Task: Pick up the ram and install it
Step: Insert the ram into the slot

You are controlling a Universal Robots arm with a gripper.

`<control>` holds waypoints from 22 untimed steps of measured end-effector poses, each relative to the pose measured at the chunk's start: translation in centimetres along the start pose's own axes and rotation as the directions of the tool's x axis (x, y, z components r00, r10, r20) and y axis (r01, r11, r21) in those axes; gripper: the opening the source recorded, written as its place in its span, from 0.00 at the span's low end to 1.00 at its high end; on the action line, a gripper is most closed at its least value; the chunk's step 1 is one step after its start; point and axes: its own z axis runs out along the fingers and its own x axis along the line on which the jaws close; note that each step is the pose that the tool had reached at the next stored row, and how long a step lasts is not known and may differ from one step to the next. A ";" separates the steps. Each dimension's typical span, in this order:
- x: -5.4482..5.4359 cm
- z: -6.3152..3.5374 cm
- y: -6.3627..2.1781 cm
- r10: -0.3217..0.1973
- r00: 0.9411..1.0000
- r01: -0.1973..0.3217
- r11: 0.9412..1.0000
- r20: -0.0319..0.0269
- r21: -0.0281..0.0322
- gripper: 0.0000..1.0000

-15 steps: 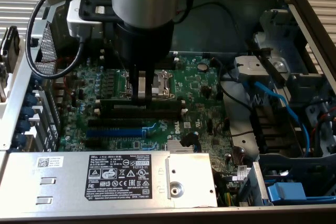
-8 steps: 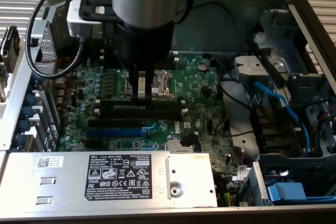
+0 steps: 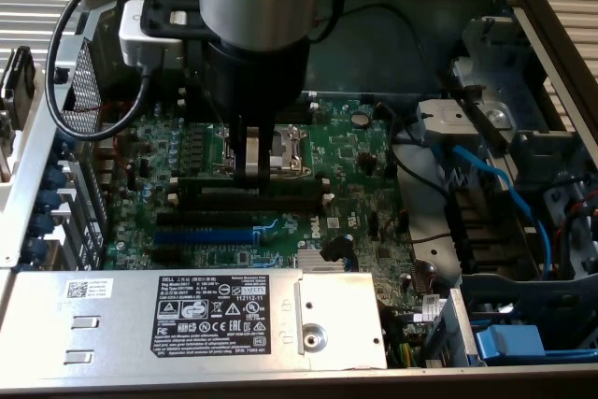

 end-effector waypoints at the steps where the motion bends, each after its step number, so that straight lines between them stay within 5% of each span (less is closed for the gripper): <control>1: 0.0 0.00 0.00 -0.001 1.000 0.001 1.000 0.000 0.000 0.12; 22: -0.1 0.26 -0.06 -0.003 1.000 0.003 1.000 0.000 0.000 0.12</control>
